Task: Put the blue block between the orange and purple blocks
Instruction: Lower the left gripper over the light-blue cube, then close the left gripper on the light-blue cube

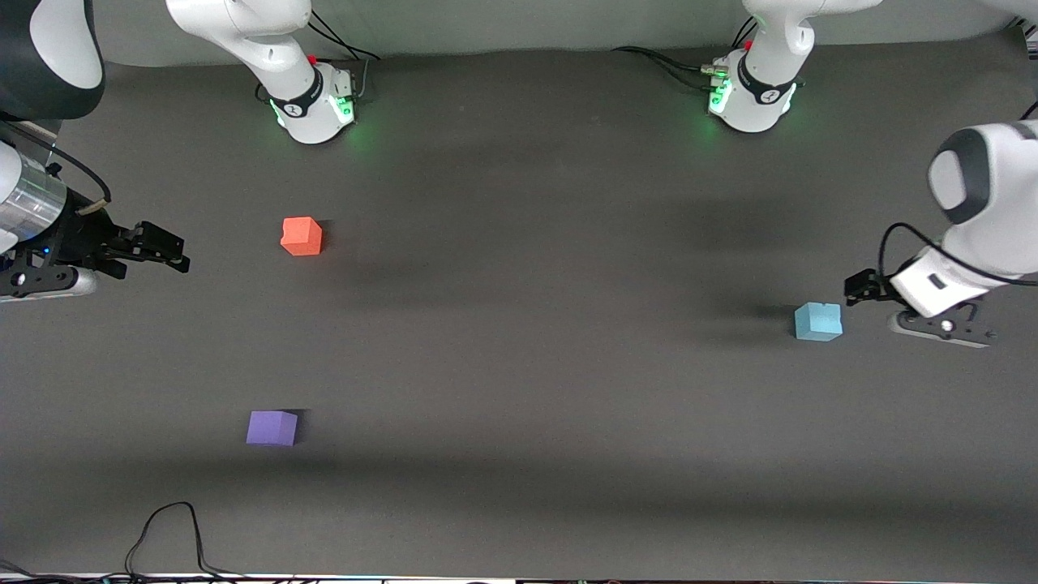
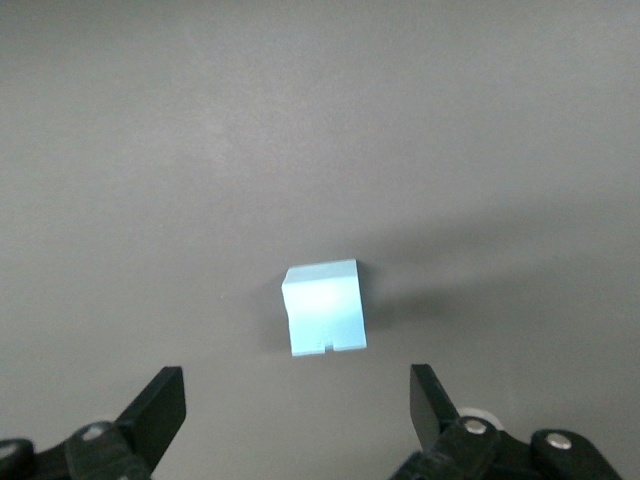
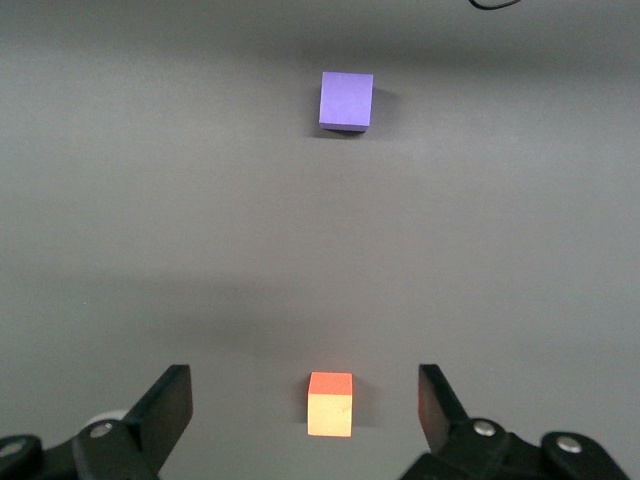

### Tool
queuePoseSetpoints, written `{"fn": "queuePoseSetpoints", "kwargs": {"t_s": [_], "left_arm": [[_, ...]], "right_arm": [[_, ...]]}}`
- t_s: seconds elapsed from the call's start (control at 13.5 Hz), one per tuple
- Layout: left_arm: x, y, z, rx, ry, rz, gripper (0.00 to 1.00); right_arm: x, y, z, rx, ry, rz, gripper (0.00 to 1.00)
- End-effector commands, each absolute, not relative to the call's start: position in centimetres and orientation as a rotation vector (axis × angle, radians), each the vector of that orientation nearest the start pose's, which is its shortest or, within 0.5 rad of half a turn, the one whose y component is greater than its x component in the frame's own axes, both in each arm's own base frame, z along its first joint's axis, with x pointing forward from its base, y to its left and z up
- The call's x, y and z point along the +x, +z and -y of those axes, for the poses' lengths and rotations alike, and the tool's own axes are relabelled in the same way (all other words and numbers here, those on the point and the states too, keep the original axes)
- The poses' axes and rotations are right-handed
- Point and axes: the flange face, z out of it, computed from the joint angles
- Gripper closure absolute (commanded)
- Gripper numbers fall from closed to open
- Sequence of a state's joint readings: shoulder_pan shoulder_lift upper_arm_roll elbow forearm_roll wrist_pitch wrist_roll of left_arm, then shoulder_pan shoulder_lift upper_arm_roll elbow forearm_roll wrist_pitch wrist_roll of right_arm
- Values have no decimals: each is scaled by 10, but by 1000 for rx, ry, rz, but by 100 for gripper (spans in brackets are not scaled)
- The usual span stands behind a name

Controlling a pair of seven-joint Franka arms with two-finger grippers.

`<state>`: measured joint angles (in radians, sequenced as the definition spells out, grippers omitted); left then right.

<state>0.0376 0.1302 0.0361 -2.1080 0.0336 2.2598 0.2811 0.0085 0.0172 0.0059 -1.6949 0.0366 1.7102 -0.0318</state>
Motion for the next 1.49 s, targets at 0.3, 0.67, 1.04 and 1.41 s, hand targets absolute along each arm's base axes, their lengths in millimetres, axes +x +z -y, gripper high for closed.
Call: {"fn": "queuePoseSetpoints", "kwargs": {"t_s": [0.3, 0.67, 1.04, 1.41], "left_arm": [[546, 273, -35, -3055, -131, -436, 0], [549, 228, -37, -3047, -154, -461, 0], [545, 205, -41, -3057, -115, -443, 0], [549, 208, -44, -3068, -105, -405, 73]], "right_arm": [[567, 568, -8, -3109, -3, 79, 0], [567, 567, -6, -3110, -1, 74, 0], [567, 568, -7, -3110, -6, 74, 0], [567, 567, -6, -3109, -1, 72, 0]]}}
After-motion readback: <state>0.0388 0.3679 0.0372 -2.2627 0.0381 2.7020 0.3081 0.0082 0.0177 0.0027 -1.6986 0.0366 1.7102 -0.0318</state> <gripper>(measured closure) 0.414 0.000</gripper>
